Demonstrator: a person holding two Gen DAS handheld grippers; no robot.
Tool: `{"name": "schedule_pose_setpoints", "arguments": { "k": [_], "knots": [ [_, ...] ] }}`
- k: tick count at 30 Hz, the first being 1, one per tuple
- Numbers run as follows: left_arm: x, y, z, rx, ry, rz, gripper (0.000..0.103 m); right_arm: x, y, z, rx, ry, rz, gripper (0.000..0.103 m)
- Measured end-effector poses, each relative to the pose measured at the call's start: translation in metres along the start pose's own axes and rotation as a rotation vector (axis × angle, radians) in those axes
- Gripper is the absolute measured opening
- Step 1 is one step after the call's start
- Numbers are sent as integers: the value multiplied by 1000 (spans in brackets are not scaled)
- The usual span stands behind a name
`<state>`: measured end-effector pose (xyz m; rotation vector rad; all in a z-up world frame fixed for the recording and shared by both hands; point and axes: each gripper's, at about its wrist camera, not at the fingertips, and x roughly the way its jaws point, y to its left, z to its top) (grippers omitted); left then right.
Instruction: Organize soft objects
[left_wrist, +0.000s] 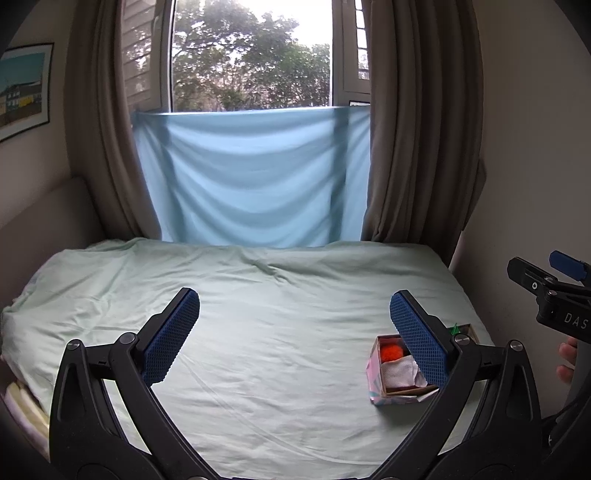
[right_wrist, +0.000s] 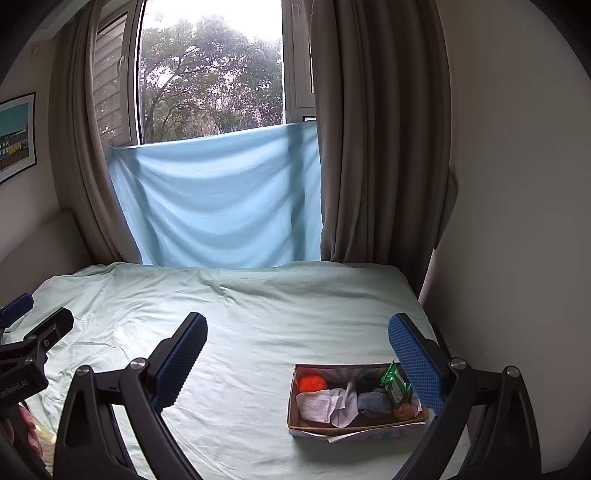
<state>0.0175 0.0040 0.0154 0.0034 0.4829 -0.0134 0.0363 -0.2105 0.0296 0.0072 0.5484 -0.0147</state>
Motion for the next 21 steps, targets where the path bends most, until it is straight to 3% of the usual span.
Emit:
{"name": "schedule_pose_setpoints", "arguments": {
  "k": [7, 14, 21],
  "knots": [
    [-3, 1, -2, -4, -23, 11, 103, 1, 1, 0, 0, -5, -5, 98],
    [2, 2, 0, -9, -27, 87, 103, 5, 2, 0, 10, -6, -2, 98],
    [6, 8, -1, -15, -53, 99, 103, 20, 2, 3, 20, 18, 12, 98]
  ]
}}
